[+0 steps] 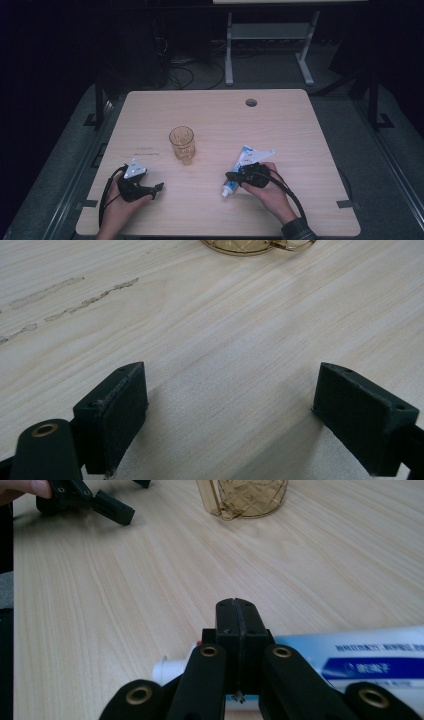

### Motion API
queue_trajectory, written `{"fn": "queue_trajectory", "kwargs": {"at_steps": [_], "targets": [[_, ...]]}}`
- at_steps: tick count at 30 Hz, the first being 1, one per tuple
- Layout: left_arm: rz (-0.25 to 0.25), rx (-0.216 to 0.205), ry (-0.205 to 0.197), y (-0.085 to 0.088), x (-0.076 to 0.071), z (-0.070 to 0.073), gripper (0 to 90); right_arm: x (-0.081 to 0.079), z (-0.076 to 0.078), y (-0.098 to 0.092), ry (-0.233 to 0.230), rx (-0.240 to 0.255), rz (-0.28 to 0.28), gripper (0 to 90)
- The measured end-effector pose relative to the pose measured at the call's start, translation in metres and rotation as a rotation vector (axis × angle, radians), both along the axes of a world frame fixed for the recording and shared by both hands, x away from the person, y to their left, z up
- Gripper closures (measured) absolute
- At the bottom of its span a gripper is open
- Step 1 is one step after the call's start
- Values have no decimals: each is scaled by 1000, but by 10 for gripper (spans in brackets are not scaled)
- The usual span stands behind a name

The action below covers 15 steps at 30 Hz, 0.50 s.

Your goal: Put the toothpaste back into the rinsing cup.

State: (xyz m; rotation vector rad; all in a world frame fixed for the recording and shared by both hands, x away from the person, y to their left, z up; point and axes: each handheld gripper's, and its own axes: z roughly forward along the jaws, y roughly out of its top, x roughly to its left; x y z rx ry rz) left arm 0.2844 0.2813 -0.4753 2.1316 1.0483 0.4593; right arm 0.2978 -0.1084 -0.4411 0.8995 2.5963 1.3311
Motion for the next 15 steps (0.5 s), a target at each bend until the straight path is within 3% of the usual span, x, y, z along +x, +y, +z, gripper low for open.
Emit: {"fn": "queue_trajectory", "kwargs": {"at_steps": [15], "targets": [[0, 1, 1, 0, 0, 0, 131, 7, -11, 22, 21, -38, 40, 899]]}}
